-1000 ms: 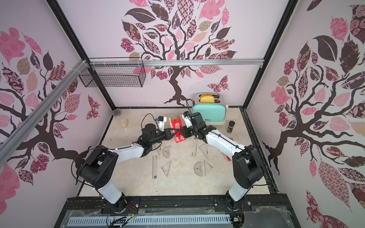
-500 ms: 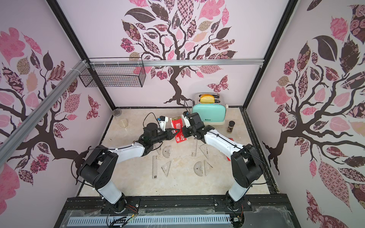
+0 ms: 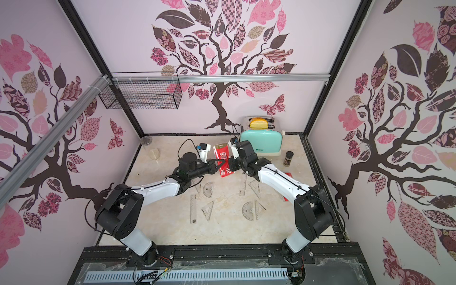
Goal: Open the ruler set and take out the ruler
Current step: Open the ruler set bag.
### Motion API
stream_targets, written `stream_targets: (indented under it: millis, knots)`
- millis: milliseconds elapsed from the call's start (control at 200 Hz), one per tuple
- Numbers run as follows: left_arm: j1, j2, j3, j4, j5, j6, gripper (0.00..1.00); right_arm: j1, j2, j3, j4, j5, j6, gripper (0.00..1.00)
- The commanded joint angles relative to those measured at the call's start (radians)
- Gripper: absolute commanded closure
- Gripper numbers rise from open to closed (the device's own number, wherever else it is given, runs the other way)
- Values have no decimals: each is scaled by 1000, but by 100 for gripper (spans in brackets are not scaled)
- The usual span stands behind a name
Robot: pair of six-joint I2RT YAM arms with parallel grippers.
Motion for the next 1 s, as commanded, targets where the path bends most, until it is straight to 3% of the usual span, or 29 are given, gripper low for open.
stream_targets:
  millis: [0,345,725,995]
  knots:
    - [-11,-39,-30,-42,29,44,100,-59,-38,-31,85,-7,63,100]
    - [7,-64,-46,-32,45,49,100,-135,-70,-105,180,-161,166,100]
    - [11,-94,-74,9,77,51,100,-186,-108,-174,274,-220,273,100]
    - [12,-110,-97,40,88,47,100,-213,-157,-218,316,-195,327,100]
